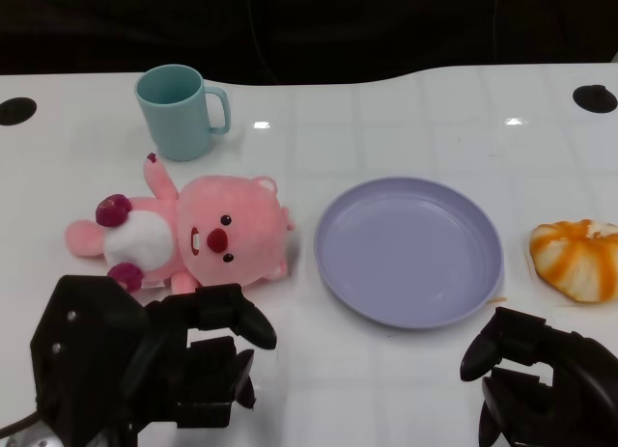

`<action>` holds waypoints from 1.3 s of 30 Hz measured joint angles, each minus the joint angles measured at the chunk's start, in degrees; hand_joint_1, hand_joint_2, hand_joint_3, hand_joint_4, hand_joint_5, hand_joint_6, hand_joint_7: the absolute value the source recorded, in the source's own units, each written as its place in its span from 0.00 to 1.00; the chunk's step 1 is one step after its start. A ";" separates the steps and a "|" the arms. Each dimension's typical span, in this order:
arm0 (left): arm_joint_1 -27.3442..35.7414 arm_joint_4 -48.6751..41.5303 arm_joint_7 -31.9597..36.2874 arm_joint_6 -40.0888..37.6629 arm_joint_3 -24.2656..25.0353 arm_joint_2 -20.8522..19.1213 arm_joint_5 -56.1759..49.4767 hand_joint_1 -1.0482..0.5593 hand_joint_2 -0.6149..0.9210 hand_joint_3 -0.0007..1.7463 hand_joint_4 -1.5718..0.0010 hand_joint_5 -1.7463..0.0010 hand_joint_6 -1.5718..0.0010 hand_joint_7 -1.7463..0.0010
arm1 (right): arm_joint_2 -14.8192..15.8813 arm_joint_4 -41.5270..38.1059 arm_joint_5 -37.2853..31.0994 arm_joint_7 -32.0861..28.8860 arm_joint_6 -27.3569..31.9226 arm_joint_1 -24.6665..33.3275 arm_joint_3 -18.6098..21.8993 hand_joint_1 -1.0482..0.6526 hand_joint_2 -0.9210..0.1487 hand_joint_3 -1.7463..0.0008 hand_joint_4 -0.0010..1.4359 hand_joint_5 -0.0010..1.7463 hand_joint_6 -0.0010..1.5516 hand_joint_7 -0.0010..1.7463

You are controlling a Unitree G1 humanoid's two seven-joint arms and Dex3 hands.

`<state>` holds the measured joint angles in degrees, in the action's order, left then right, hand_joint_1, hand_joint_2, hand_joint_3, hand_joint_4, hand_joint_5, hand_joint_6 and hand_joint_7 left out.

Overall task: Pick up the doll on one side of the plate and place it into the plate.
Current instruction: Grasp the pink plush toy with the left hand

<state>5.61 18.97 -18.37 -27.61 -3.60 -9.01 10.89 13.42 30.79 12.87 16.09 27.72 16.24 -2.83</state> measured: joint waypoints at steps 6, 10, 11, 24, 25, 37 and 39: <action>1.16 0.78 1.90 3.53 -0.11 0.77 -1.27 0.51 0.98 0.28 0.66 0.22 0.63 0.59 | -0.10 -0.25 -0.06 0.01 -0.35 -0.13 -0.23 0.57 0.22 0.35 0.45 1.00 0.32 0.90; 2.04 2.29 2.89 5.82 -0.17 0.79 -1.86 0.47 1.00 0.24 0.66 0.25 0.65 0.64 | -0.13 -0.24 -0.07 -0.11 -0.39 -0.12 -0.26 0.57 0.22 0.35 0.45 1.00 0.32 0.90; 2.22 2.47 2.97 6.42 -0.19 0.79 -2.21 0.47 1.00 0.23 0.66 0.27 0.65 0.65 | -0.15 -0.24 -0.06 -0.18 -0.38 -0.12 -0.26 0.56 0.22 0.35 0.45 1.00 0.32 0.90; 2.42 2.18 4.53 18.51 0.35 -1.44 -10.97 0.45 1.00 0.11 0.76 0.42 0.70 0.75 | -0.19 0.04 -0.02 -0.37 -0.75 0.05 -0.52 0.56 0.23 0.34 0.46 1.00 0.33 0.90; 2.35 2.20 4.73 18.99 0.49 -1.76 -11.75 0.44 1.00 0.11 0.76 0.43 0.70 0.75 | -0.19 0.06 -0.01 -0.36 -0.76 0.10 -0.52 0.56 0.23 0.34 0.46 1.00 0.33 0.90; 0.84 6.16 5.86 21.10 1.01 -7.24 -24.82 0.37 1.00 0.03 0.89 0.46 0.76 0.85 | -0.18 0.86 0.00 -0.50 -0.79 0.65 -0.91 0.57 0.23 0.34 0.46 1.00 0.33 0.90; 0.49 6.81 5.87 21.32 1.04 -9.05 -27.96 0.36 1.00 0.03 0.88 0.51 0.76 0.88 | -0.18 0.98 0.00 -0.51 -0.79 0.77 -1.01 0.56 0.24 0.34 0.46 1.00 0.33 0.91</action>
<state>6.10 25.78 -12.50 -6.29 -2.56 -18.06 -17.07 13.24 31.77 12.87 15.58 26.93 17.02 -3.84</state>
